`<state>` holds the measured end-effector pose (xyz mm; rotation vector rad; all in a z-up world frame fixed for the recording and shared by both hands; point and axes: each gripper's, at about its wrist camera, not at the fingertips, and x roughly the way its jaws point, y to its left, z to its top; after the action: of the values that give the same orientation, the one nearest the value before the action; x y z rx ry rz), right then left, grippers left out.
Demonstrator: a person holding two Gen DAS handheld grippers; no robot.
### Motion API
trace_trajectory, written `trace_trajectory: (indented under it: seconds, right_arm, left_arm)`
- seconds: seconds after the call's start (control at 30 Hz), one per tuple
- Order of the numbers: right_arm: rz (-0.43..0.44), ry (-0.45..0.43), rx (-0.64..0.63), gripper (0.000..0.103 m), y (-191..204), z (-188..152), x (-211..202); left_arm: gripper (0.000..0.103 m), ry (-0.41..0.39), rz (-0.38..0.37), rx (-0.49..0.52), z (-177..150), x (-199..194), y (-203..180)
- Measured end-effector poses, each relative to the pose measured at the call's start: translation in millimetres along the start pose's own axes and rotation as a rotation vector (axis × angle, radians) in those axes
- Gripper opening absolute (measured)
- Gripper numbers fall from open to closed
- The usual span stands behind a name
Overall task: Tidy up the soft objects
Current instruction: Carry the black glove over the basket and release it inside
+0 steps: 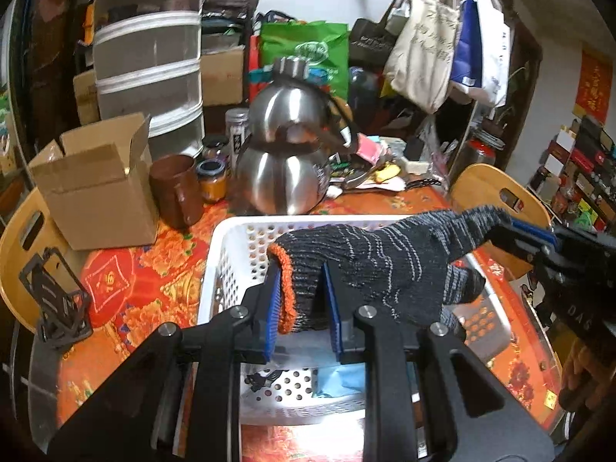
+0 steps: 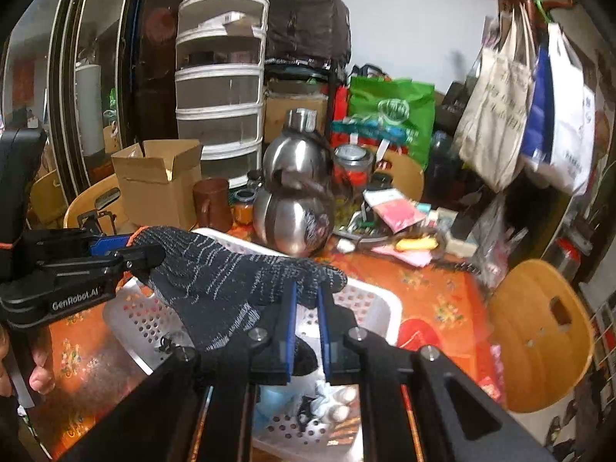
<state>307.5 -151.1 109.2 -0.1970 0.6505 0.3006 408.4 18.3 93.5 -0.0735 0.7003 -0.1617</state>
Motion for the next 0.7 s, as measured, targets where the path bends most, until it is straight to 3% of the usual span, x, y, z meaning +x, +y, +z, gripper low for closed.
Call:
trace_trajectory:
  seconds: [0.17, 0.2, 0.23, 0.27, 0.3, 0.33, 0.4, 0.5, 0.7]
  right_arm:
    - [0.013, 0.030, -0.002, 0.009, 5, -15, 16]
    - [0.021, 0.034, 0.005, 0.010, 5, -17, 17]
    - [0.037, 0.041, 0.021, 0.014, 5, -20, 19]
    - [0.045, 0.046, 0.030, 0.017, 4, -23, 19]
    - [0.036, 0.045, 0.038, 0.030, 3, -25, 19]
    - [0.019, 0.039, 0.040, 0.050, 2, -27, 18]
    - [-0.002, 0.038, 0.037, 0.078, 2, -31, 17]
    - [-0.047, 0.034, 0.040, 0.081, -2, -39, 14]
    - [-0.037, 0.042, 0.099, 0.083, -17, -52, 9]
  left_arm:
    - [0.020, 0.032, 0.014, -0.023, -13, 21, 14]
    - [0.027, 0.036, 0.015, -0.026, -16, 22, 15]
    - [0.048, 0.041, 0.020, -0.029, -18, 23, 16]
    - [0.063, 0.049, 0.028, -0.033, -20, 25, 17]
    - [0.084, 0.064, 0.035, -0.034, -22, 28, 18]
    - [0.089, 0.081, 0.042, -0.034, -25, 32, 20]
    - [0.089, 0.058, 0.070, -0.025, -30, 31, 21]
    - [0.089, 0.051, 0.075, -0.014, -37, 30, 23]
    - [0.090, 0.072, 0.070, -0.021, -52, 34, 27]
